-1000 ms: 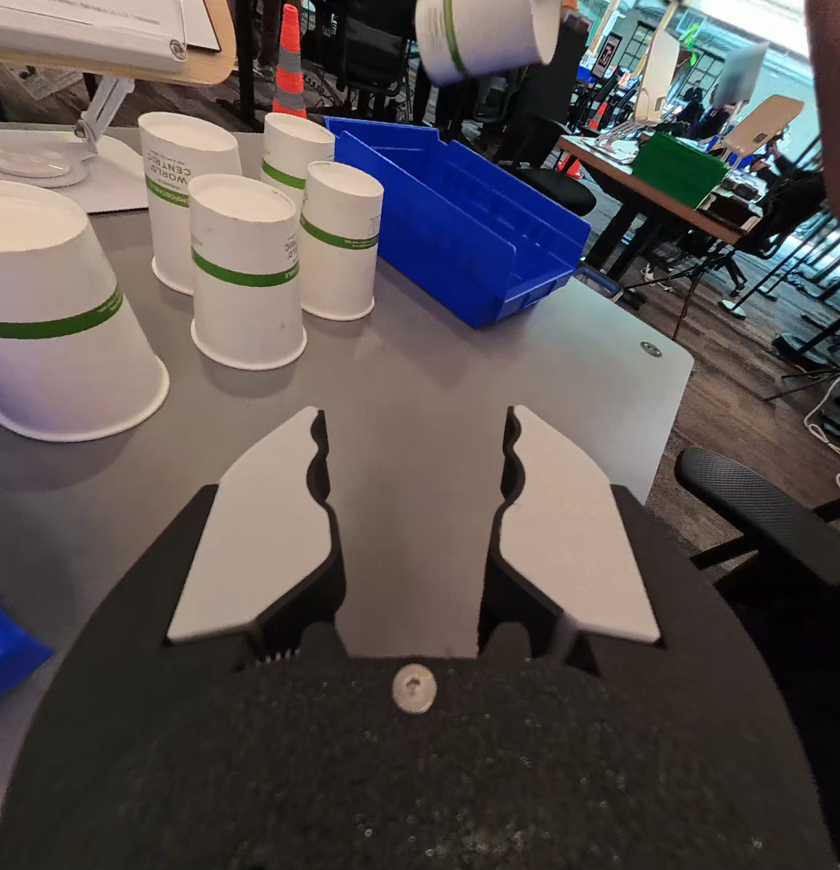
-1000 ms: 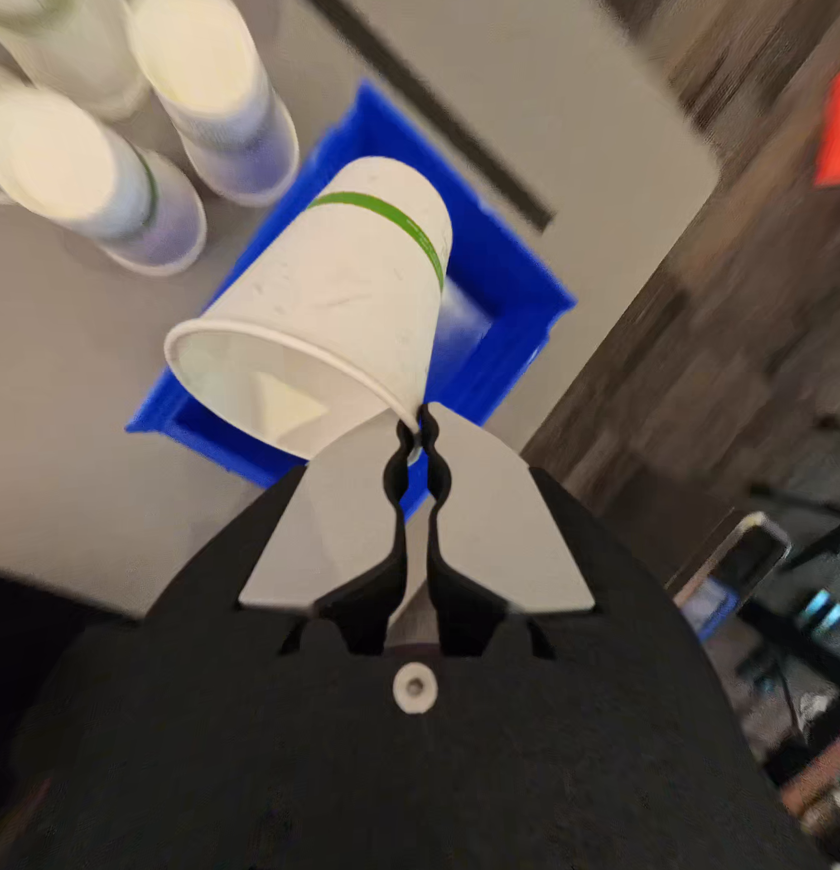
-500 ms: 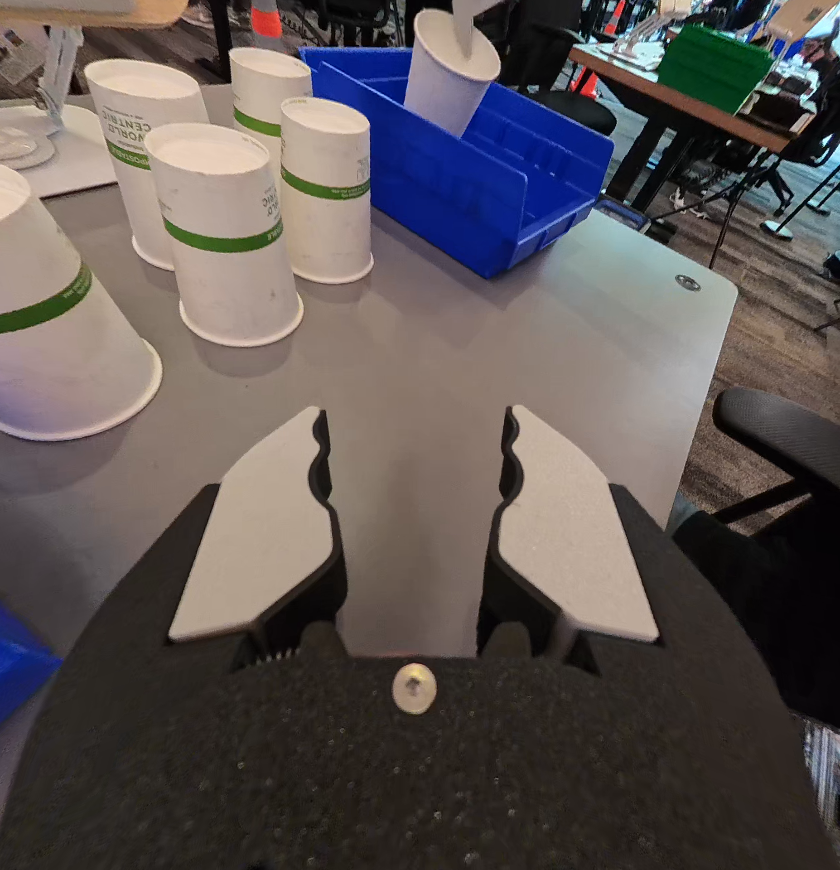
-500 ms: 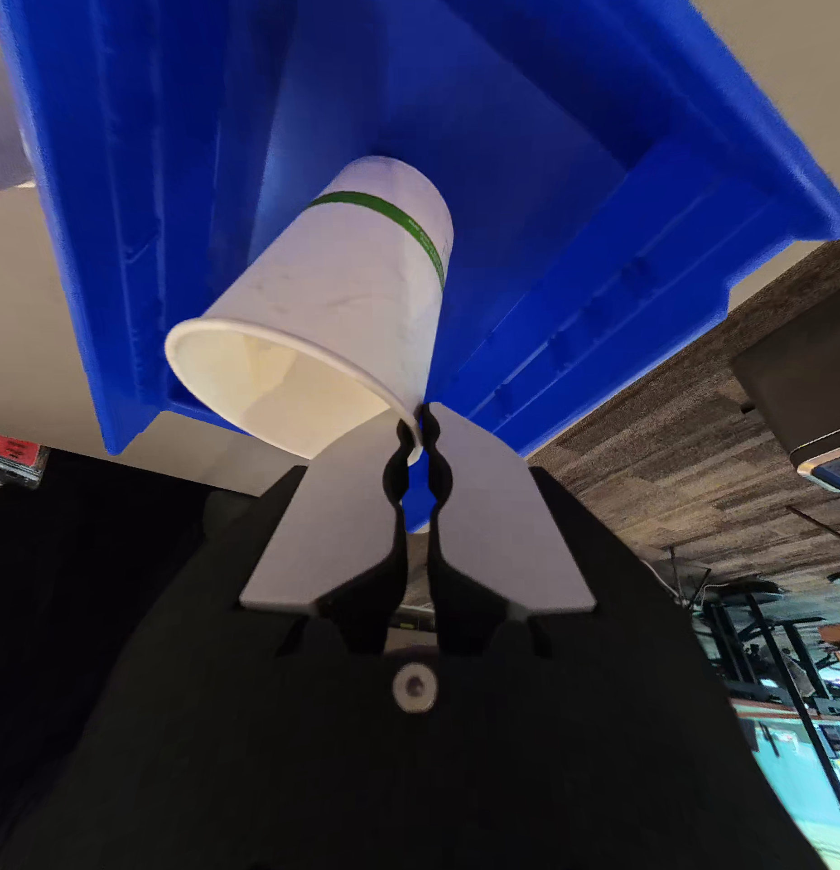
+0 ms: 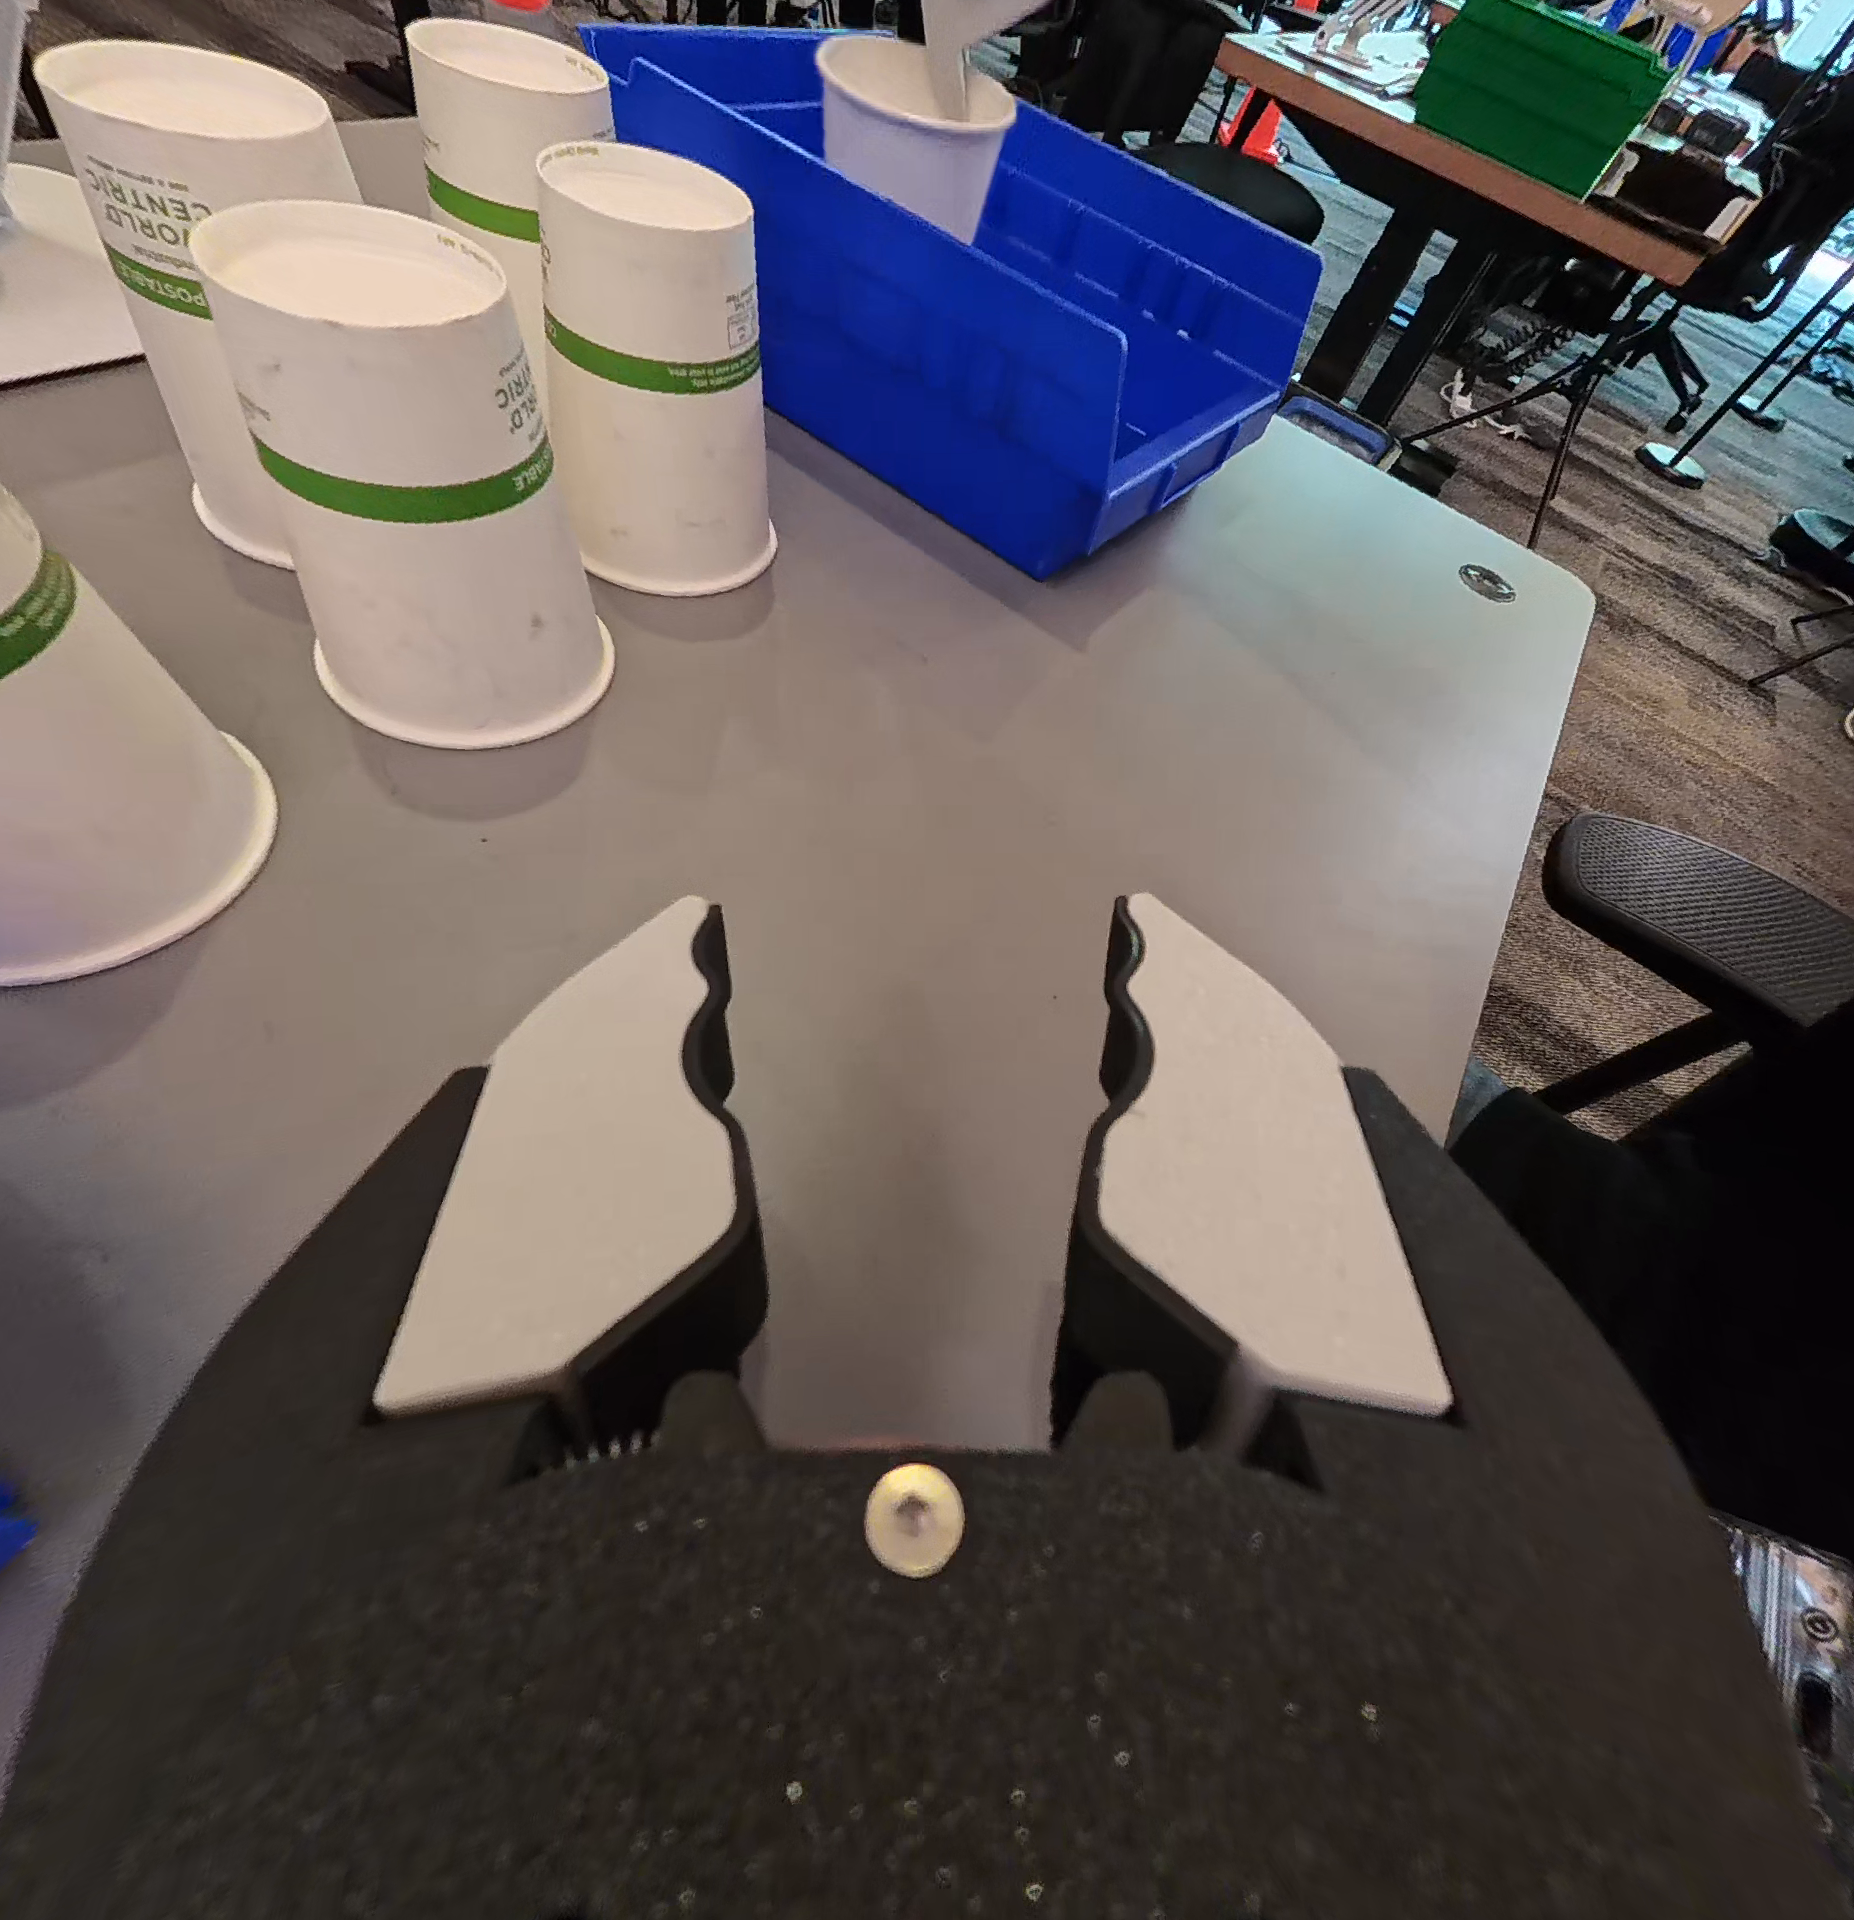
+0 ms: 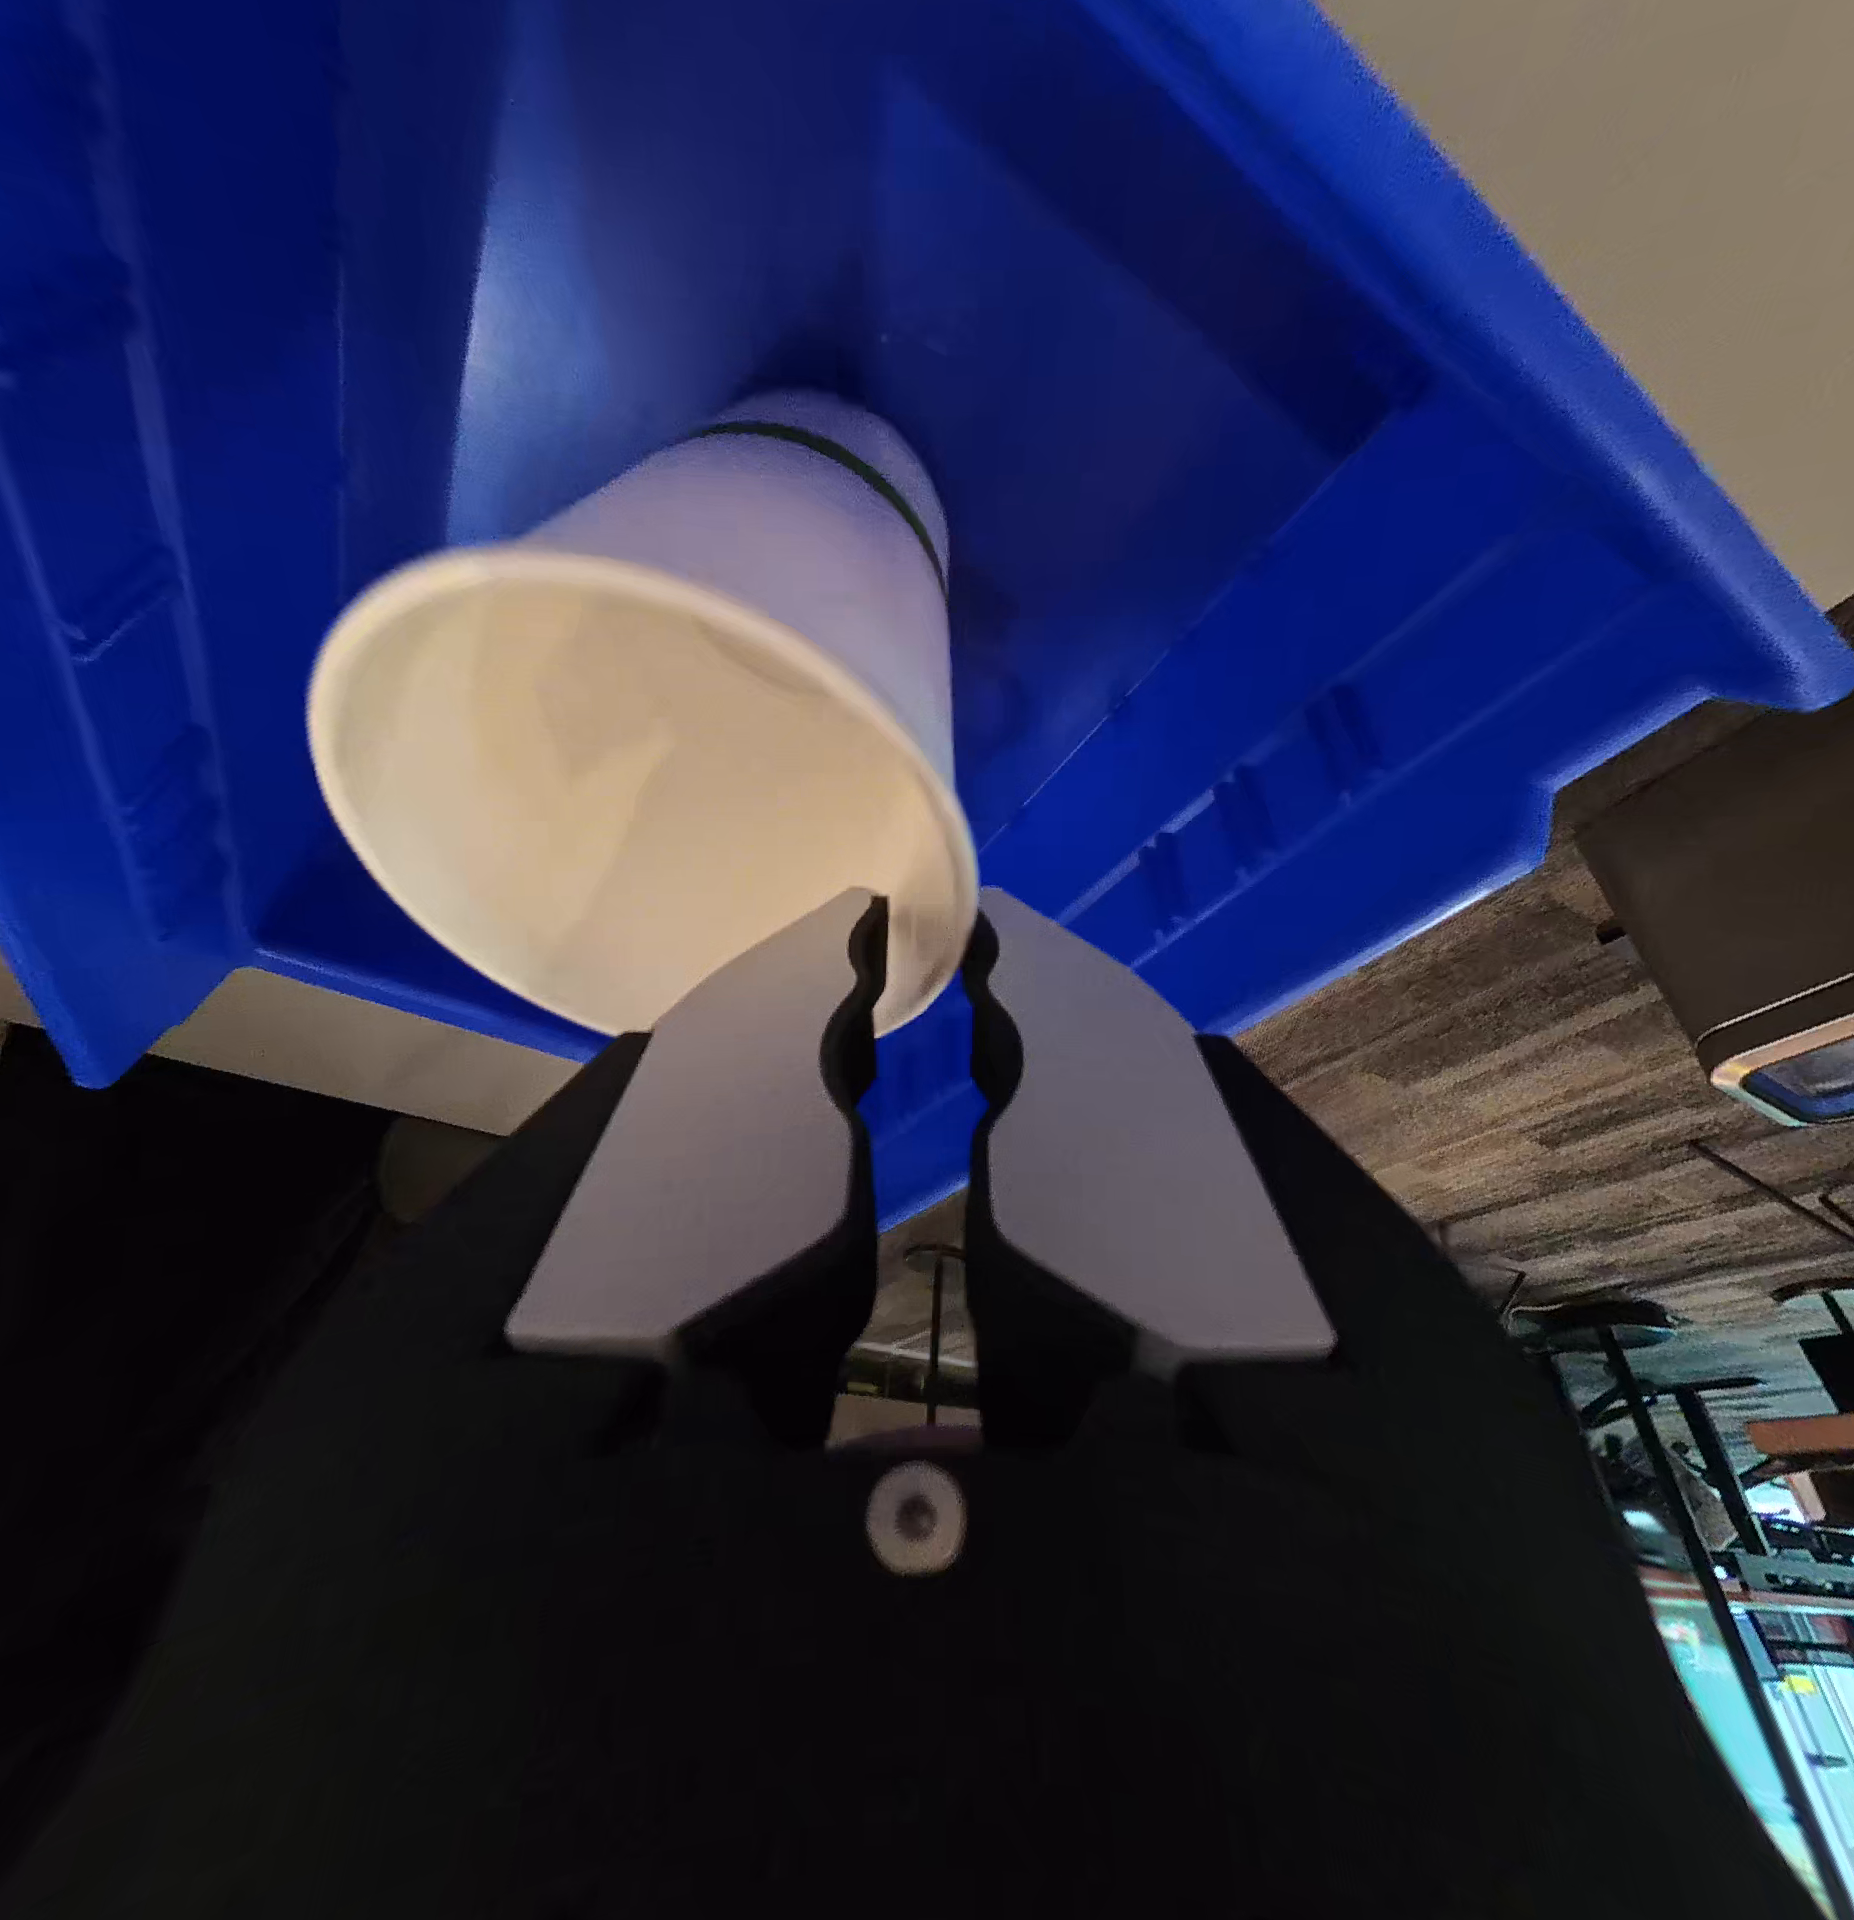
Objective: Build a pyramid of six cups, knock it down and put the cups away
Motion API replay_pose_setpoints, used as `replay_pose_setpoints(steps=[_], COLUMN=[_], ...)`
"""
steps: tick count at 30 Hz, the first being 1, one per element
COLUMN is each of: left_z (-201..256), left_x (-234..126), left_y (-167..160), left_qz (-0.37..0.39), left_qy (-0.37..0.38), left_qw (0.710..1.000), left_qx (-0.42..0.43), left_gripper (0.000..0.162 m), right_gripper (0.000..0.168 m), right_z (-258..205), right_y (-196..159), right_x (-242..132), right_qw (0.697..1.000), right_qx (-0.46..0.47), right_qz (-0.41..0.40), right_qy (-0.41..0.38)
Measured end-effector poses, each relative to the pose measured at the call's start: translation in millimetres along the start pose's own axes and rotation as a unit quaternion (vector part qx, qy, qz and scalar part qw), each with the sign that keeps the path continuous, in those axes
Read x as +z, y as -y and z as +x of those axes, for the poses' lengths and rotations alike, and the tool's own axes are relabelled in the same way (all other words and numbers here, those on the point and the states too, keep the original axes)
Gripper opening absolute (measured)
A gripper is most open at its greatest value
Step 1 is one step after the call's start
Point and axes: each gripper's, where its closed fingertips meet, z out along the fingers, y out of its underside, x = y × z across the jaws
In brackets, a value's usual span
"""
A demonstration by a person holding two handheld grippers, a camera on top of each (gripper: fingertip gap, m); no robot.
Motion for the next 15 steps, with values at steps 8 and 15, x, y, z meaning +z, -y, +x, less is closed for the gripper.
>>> replay_pose_setpoints(steps=[8, 15], left_z=[-1.2, -14.2], left_x=[-4.0, -7.5], left_y=[5.8, 0.1], left_qz=[0.016, 0.008], left_qy=[0.015, 0.044], left_qw=[1.000, 0.999], left_qx=[0.012, 0.011], left_gripper=[0.069, 0.073], right_gripper=[0.027, 0.043], right_z=[-0.4, -52.6], right_y=[5.6, 3.6], right_x=[-13.4, -115.7], right_qw=[0.995, 0.890], right_qx=[-0.029, -0.062], right_qz=[0.093, 0.440], right_qy=[-0.008, -0.103])
